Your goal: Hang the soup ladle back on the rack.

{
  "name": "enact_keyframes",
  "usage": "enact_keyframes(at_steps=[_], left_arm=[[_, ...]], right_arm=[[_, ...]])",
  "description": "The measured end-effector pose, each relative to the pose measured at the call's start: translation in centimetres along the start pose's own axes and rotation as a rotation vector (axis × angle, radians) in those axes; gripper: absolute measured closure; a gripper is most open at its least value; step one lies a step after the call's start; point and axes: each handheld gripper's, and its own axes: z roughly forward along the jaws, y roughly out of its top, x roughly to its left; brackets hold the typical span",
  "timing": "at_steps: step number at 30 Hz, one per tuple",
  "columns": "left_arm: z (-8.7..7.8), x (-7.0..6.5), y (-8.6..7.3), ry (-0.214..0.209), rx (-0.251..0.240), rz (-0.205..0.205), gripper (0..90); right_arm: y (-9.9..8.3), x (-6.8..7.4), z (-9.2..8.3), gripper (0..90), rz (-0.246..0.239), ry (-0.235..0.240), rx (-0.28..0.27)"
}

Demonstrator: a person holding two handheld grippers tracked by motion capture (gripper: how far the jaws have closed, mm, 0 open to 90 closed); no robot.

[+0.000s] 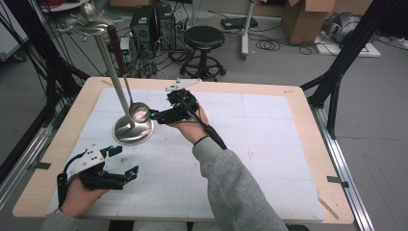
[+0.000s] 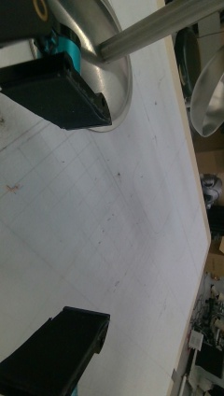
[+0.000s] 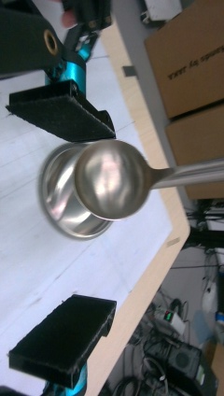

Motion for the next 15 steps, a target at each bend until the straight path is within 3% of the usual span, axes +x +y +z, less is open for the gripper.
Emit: enact_keyframes(at_steps=[6, 15], left_arm=[[0.2, 0.0, 0.0, -0.005, 0.003, 0.001, 6.6], [0.3, 0.0, 0.0, -0.003, 0.005, 0.0, 6.6]], right_arm=[[-1.2, -0.3, -1.8, 2.4, -0.006, -0.018, -0.005], [-3.3, -1.1, -3.7, 1.8, -0.009, -0.021, -0.012]])
